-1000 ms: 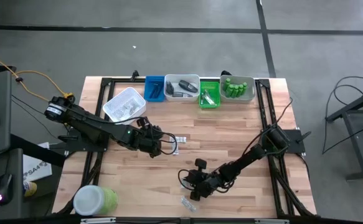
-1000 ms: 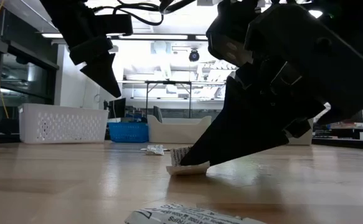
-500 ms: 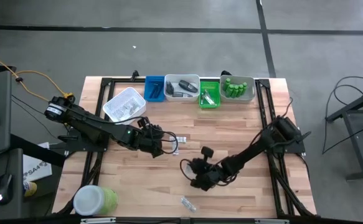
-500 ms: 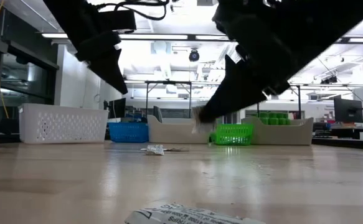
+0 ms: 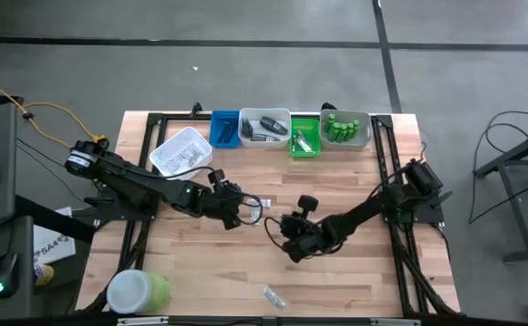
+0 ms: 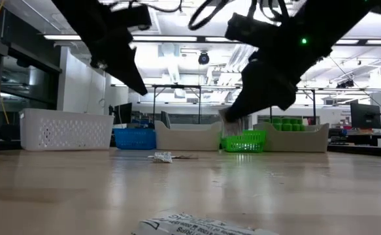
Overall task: Pick & Place Travel size toiletries
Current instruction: Put the bandage pack into the left white bin
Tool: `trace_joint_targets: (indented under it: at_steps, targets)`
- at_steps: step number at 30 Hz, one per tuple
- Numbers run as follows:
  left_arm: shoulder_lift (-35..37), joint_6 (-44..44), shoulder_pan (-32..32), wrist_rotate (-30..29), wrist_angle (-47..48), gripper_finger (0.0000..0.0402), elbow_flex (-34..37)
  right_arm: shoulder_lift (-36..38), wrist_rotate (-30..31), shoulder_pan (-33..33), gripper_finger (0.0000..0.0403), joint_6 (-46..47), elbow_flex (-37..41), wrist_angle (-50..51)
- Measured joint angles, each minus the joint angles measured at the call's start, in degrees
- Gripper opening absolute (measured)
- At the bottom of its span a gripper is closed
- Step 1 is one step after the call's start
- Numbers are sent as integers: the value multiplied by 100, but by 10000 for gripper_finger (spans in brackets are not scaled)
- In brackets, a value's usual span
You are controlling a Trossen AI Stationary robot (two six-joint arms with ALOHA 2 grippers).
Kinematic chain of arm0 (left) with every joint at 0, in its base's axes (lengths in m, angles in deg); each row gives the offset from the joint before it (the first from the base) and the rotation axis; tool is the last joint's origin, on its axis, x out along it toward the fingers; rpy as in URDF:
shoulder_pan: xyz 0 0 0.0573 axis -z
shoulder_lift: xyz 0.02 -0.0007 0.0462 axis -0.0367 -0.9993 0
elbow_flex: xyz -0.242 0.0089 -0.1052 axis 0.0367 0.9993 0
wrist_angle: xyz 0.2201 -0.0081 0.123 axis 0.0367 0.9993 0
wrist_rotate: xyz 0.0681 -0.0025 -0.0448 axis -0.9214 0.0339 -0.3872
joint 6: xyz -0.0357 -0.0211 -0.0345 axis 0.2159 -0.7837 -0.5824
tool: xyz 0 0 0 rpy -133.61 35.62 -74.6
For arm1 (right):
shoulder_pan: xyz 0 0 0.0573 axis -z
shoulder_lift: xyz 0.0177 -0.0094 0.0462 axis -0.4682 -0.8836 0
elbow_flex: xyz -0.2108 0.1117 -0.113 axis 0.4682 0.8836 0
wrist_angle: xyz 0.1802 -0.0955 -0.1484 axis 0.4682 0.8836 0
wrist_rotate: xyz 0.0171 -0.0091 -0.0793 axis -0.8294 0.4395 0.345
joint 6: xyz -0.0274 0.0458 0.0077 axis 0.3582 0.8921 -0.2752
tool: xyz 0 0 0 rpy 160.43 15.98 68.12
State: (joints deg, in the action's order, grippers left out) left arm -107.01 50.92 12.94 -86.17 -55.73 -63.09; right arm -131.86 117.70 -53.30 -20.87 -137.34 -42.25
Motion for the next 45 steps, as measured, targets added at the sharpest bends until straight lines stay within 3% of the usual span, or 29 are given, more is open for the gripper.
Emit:
trace_joint_targets:
  at_steps: [3,10,15,22,31,45]
  targets:
    - [0,478,-305,338,-839,177,408,0,20,79,3,-50,130,-27]
    - [-4,1364,-1113,2397,-3807,177,1580,57,82,377,3,-557,337,-494]
    - [-4,1575,-1347,3034,-4528,177,1892,57,229,697,3,-1372,341,-1142]
    - [-4,1833,-1355,3330,-4702,177,1901,78,216,996,3,-2447,341,-2107]
    - [-4,1733,-1355,3334,-5188,177,1901,90,180,865,3,-3440,337,-3256]
    - [-3,1327,-1354,3646,-5491,177,1900,90,333,811,3,-4098,337,-4132]
